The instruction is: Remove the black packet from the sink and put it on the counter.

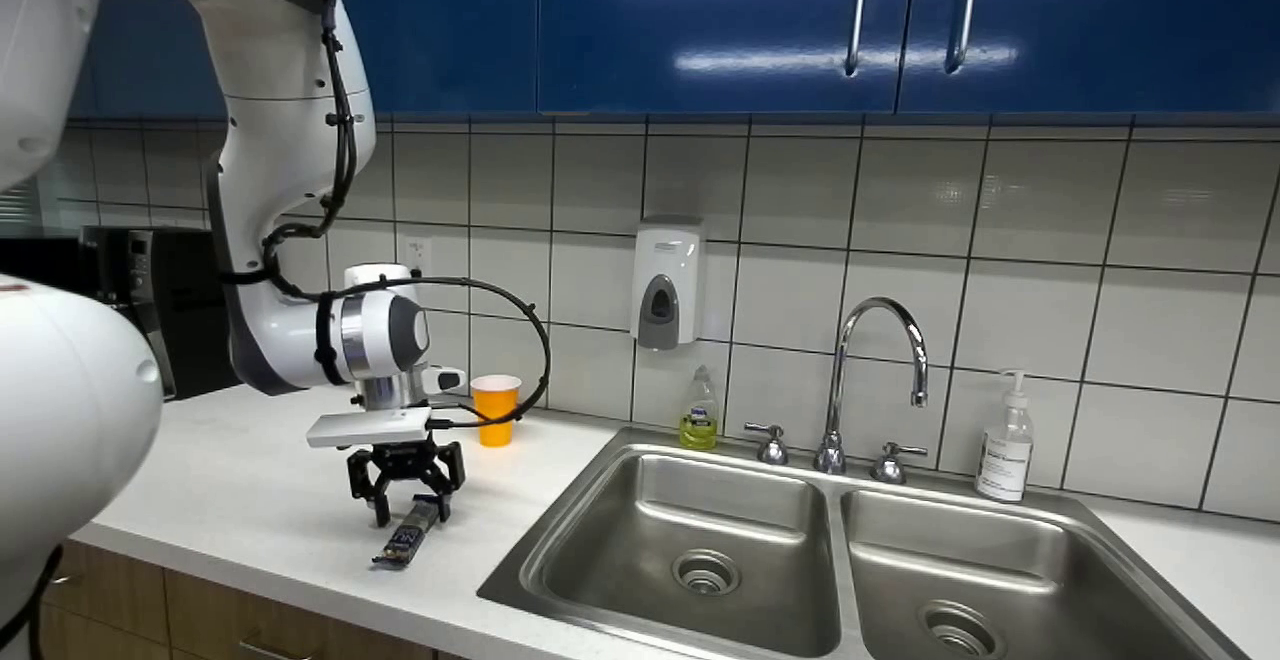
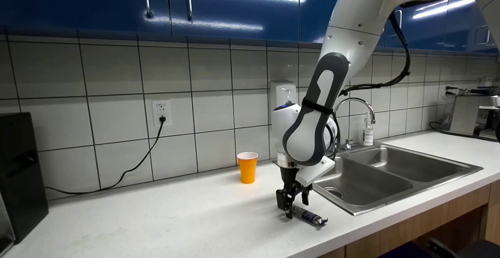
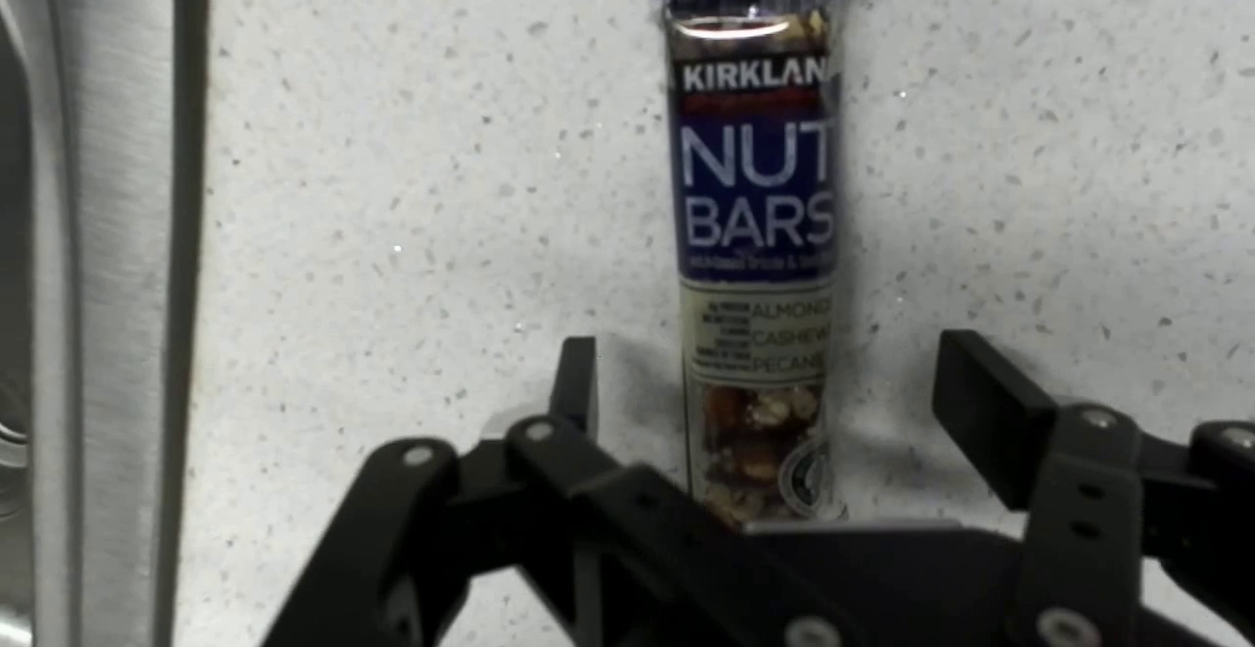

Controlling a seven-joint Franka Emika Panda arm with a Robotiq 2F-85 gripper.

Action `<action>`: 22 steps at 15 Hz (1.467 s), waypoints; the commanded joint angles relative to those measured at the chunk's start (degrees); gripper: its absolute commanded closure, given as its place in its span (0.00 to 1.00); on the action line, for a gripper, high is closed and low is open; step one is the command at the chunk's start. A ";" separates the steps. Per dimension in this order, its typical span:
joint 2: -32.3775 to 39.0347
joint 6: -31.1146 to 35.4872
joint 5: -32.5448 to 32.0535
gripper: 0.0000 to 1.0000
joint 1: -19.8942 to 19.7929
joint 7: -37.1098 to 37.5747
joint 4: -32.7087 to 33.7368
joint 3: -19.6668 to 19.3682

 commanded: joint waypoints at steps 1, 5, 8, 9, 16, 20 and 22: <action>-2.38 -1.35 0.73 0.00 -0.16 0.70 -0.82 0.09; -4.92 -1.21 2.10 0.00 -1.30 -0.04 -1.99 0.38; -7.34 -1.41 3.93 0.00 -2.60 -0.40 -3.36 0.64; -8.34 -1.41 4.54 0.00 -3.13 -0.70 -4.09 0.72; -16.81 -3.52 10.36 0.00 -6.49 -1.39 -9.54 1.50; -22.77 -7.81 12.42 0.00 -7.58 -1.39 -12.61 1.82; -25.87 -10.13 12.48 0.00 -7.98 -0.91 -14.16 1.93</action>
